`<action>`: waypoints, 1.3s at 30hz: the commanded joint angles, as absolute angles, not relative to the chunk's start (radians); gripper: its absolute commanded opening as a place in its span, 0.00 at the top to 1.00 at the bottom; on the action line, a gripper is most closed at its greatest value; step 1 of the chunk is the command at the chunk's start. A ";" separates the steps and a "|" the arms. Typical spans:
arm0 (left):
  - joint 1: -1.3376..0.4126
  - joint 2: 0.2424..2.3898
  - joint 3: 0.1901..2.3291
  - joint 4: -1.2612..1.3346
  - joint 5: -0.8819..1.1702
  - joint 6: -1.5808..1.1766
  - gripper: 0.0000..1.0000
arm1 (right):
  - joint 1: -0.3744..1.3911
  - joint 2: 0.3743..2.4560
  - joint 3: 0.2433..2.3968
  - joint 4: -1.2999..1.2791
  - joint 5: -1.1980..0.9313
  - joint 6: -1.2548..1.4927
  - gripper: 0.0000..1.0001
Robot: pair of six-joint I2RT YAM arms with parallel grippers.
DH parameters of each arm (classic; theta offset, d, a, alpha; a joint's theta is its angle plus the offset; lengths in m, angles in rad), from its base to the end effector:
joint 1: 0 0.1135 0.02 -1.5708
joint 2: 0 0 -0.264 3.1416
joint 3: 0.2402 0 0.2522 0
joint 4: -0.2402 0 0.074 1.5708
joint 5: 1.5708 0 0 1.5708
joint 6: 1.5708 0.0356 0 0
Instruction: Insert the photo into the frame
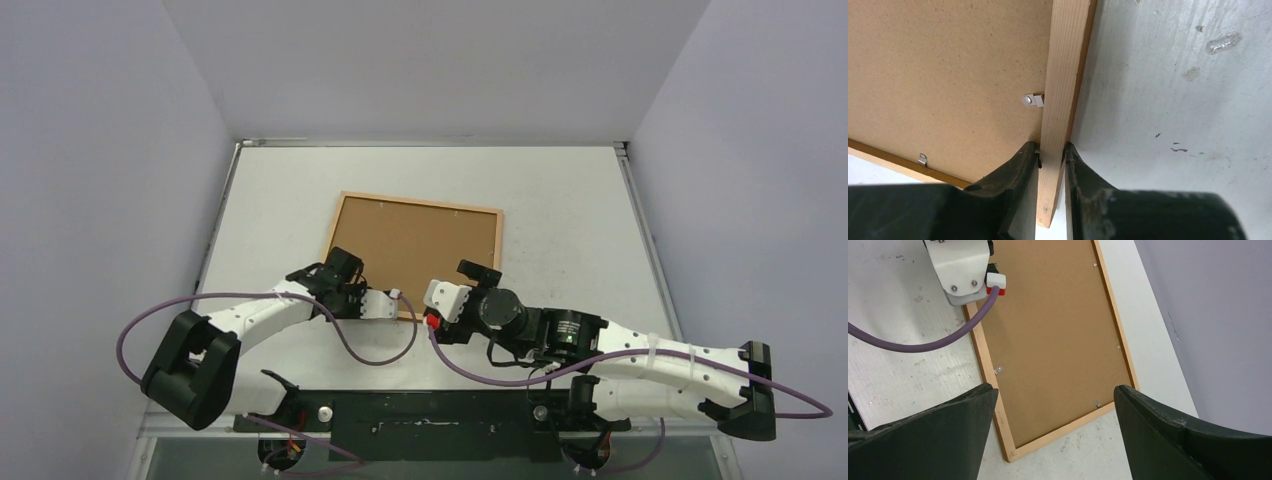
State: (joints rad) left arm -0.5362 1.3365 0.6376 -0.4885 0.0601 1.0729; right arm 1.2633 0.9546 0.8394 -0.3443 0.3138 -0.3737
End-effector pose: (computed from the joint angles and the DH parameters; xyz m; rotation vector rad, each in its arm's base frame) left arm 0.1930 -0.1172 0.1570 1.9966 1.8992 0.0619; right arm 0.0753 0.2010 0.3126 -1.3296 1.5142 0.2494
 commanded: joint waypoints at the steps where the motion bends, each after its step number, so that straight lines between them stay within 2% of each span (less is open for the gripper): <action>1: -0.536 1.313 0.635 -0.526 0.075 1.048 1.00 | 1.242 0.973 0.838 -0.316 0.309 -0.445 0.10; 10: -0.509 1.192 0.807 -0.782 0.185 1.067 1.00 | 1.179 0.996 0.755 -0.266 0.310 -0.521 0.10; 17: -0.499 1.166 0.817 -0.822 0.178 1.081 1.00 | 1.182 1.054 0.730 -0.301 0.238 -0.551 0.10; 29: -0.495 1.154 0.869 -0.860 0.190 1.084 1.00 | 1.290 1.068 0.675 -0.388 0.263 -0.595 0.10; 39: -0.494 1.160 0.921 -0.893 0.182 1.088 1.00 | 1.337 1.155 0.576 -0.165 0.387 -0.702 0.10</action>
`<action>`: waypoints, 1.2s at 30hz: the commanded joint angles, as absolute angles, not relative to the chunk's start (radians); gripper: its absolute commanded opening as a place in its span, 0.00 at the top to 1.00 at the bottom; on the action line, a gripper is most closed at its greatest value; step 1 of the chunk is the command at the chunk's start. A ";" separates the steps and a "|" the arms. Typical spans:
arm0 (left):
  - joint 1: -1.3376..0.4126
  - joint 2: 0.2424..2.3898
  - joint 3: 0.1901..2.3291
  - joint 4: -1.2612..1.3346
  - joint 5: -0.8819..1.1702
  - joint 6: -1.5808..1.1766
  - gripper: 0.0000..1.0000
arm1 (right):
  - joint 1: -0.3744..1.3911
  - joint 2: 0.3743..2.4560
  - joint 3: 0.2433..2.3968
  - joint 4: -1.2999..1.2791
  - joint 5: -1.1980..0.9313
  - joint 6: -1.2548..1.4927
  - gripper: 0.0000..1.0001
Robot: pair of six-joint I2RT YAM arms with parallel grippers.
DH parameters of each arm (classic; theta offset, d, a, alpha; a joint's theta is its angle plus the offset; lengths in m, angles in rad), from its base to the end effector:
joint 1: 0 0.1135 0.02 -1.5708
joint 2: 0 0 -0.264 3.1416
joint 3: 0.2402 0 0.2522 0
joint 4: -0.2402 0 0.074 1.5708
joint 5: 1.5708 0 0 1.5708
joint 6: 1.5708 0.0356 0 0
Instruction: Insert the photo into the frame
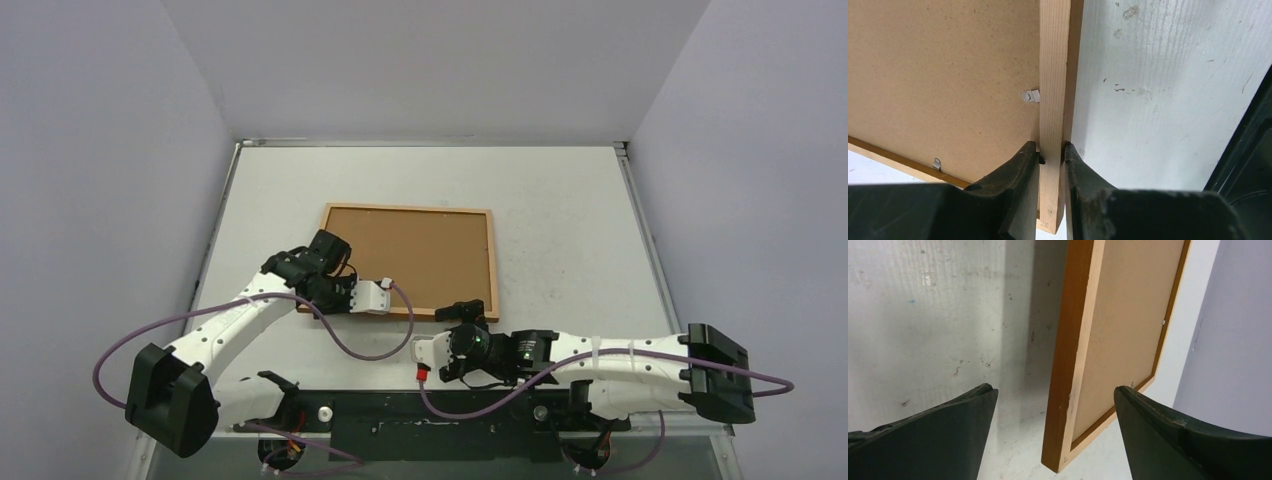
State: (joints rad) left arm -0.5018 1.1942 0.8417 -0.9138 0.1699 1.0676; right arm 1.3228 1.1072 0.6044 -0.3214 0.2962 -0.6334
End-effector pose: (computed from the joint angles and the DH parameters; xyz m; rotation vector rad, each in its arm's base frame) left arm 0.1779 -0.1045 0.2267 2.0048 1.9558 -0.1091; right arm 0.0638 0.2096 0.2049 -1.8686 1.4237 -0.0189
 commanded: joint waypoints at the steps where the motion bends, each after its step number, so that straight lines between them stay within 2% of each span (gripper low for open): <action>1: -0.494 1.160 0.923 -0.896 0.182 1.090 1.00 | 1.344 1.166 0.558 -0.119 0.424 -0.726 0.10; 9: -0.492 1.158 0.927 -0.905 0.187 1.093 1.00 | 1.350 1.296 0.483 0.228 0.561 -0.868 0.10; 18: -0.492 1.164 0.847 -0.926 0.206 1.123 1.00 | 1.414 1.334 0.516 0.213 0.539 -0.787 0.10; 19: -0.492 1.170 0.823 -0.915 0.210 1.125 0.97 | 1.422 1.339 0.517 0.215 0.540 -0.785 0.10; 22: -0.492 1.212 0.762 -0.888 0.223 1.120 0.73 | 1.443 1.343 0.509 0.229 0.560 -0.772 0.10; 23: -0.492 1.227 0.750 -0.881 0.228 1.116 0.69 | 1.455 1.335 0.505 0.227 0.563 -0.762 0.10; 27: -0.490 1.264 0.715 -0.823 0.222 1.096 0.66 | 1.499 1.307 0.485 0.221 0.619 -0.734 0.10; 36: -0.463 1.320 0.684 -0.681 0.206 1.082 0.66 | 1.616 1.255 0.458 0.210 0.799 -0.616 0.10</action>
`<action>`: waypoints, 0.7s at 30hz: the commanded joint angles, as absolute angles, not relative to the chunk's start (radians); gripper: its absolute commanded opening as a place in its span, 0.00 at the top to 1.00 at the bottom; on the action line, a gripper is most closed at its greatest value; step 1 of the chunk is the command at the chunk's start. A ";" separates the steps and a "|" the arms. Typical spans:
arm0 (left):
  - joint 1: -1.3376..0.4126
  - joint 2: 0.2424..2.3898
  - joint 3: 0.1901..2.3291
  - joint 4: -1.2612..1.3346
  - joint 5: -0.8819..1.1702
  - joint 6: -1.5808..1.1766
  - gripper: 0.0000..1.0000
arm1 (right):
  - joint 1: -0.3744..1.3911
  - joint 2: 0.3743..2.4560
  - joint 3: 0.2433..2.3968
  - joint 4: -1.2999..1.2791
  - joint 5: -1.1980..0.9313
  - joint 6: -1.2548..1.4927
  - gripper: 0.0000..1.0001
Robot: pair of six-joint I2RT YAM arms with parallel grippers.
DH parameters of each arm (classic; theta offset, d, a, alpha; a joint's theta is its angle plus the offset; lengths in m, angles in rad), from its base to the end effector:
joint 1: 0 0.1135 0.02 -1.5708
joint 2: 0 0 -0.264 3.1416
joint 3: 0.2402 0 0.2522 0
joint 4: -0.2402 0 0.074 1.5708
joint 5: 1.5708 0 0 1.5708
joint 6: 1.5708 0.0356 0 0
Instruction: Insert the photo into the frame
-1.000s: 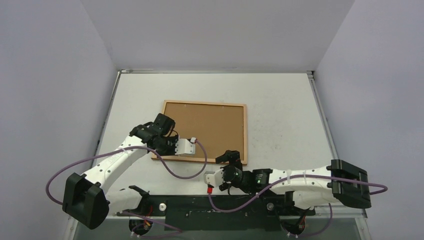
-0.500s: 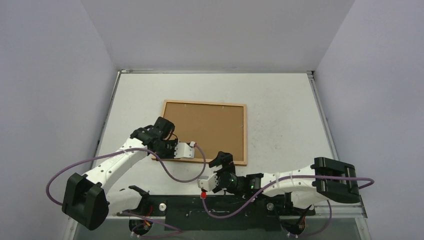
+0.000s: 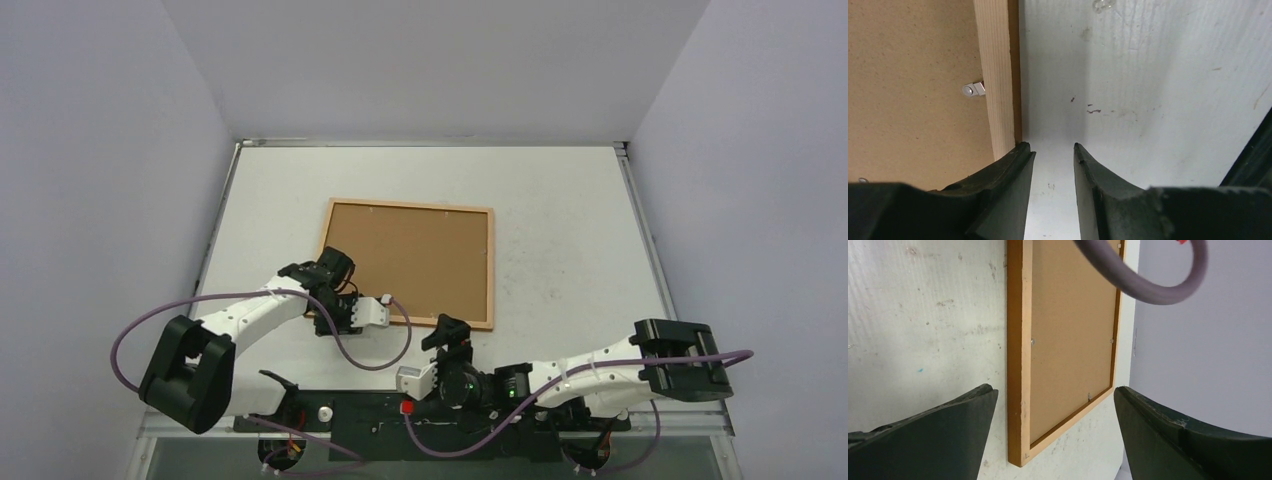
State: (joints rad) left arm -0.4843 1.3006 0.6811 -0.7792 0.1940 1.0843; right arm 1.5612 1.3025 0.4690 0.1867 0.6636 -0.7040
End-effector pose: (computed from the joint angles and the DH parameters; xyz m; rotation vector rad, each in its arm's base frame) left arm 0.1760 -0.1003 0.1672 2.0755 2.0454 -0.1966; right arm 0.0242 0.2403 0.1656 -1.7011 1.1841 -0.2174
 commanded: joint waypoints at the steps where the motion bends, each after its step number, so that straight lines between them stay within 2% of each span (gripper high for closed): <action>1: -0.461 1.326 0.685 -0.681 0.208 1.086 0.66 | 1.627 1.247 0.455 0.207 0.819 -0.599 0.10; 8: -0.457 1.355 0.667 -0.656 0.201 1.088 0.79 | 1.674 1.198 0.430 0.200 0.927 -0.505 0.10; 14: -0.456 1.367 0.668 -0.651 0.214 1.092 1.00 | 1.682 1.203 0.434 0.235 0.934 -0.544 0.10; 21: -0.430 1.340 0.767 -0.771 0.241 1.093 1.00 | 1.669 1.210 0.416 0.249 0.883 -0.598 0.10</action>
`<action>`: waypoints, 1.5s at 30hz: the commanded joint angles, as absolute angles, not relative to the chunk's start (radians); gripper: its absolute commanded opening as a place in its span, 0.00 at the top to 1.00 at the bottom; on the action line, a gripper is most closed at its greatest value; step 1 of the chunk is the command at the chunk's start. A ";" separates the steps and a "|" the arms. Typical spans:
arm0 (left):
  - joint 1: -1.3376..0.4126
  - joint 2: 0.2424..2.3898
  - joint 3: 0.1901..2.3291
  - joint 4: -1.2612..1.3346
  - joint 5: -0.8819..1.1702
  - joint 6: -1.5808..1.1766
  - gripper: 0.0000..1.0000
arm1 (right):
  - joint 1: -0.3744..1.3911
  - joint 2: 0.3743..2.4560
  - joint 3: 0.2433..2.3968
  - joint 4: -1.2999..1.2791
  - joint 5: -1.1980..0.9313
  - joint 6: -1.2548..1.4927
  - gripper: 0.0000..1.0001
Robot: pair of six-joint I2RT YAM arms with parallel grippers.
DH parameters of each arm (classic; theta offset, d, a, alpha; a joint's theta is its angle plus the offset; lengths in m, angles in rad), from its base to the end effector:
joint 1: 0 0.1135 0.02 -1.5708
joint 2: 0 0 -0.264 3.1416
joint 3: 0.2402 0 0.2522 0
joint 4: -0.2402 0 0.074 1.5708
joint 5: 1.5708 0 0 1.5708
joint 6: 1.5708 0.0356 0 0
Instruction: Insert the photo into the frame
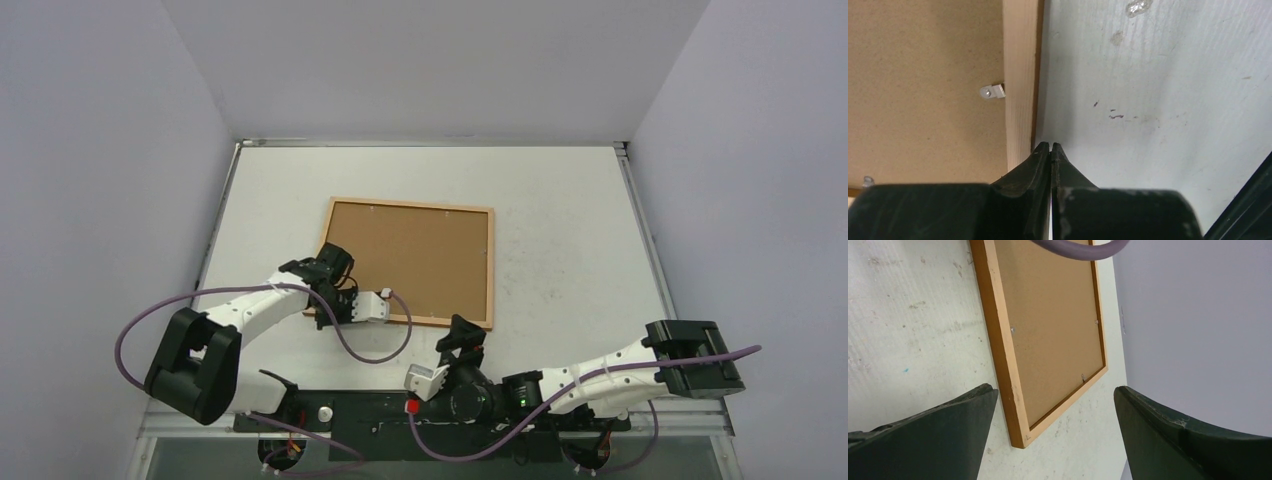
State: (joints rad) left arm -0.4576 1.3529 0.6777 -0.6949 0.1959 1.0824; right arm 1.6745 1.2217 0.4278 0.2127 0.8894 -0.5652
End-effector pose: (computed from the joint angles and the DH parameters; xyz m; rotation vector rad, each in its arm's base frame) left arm 0.1883 -0.1005 0.1582 2.0293 2.0517 -0.1805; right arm 0.0042 0.2265 0.1760 -1.4732 1.2475 -0.2261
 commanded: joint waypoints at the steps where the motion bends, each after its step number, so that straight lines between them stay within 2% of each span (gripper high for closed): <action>1: -0.423 1.332 0.798 -0.800 0.247 1.095 1.00 | 1.666 1.218 0.416 0.248 0.864 -0.606 0.10; 6: -0.408 1.301 0.891 -0.889 0.266 1.104 1.00 | 1.652 1.305 0.408 0.304 0.809 -0.676 0.10; 11: -0.408 1.297 0.858 -0.908 0.270 1.116 1.00 | 1.615 1.326 0.413 0.350 0.762 -0.669 0.10; 12: -0.408 1.295 0.838 -0.898 0.268 1.117 0.96 | 1.613 1.324 0.415 0.349 0.762 -0.660 0.10; 14: -0.407 1.295 0.792 -0.849 0.249 1.114 0.75 | 1.612 1.321 0.417 0.350 0.764 -0.643 0.10; 15: -0.407 1.297 0.772 -0.821 0.238 1.113 0.71 | 1.613 1.322 0.417 0.351 0.767 -0.638 0.10; 24: -0.376 1.371 0.750 -0.710 0.222 1.118 0.54 | 1.615 1.309 0.413 0.345 0.801 -0.598 0.10; 26: -0.374 1.375 0.744 -0.691 0.217 1.120 0.46 | 1.618 1.307 0.414 0.340 0.802 -0.594 0.10; 30: -0.374 1.378 0.733 -0.667 0.203 1.118 0.44 | 1.618 1.310 0.410 0.345 0.801 -0.583 0.10; 35: -0.374 1.380 0.710 -0.643 0.181 1.134 0.47 | 1.618 1.319 0.406 0.365 0.796 -0.584 0.10; 42: -0.384 1.398 0.654 -0.611 0.163 1.136 0.90 | 1.598 1.319 0.401 0.399 0.794 -0.626 0.10; 45: -0.385 1.379 0.650 -0.622 0.169 1.129 1.00 | 1.583 1.316 0.397 0.394 0.776 -0.634 0.10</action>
State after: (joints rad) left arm -0.3874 1.3643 0.6979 -0.6334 0.1642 1.1511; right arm 1.6039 1.3323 0.4084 0.3481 0.7712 -0.6178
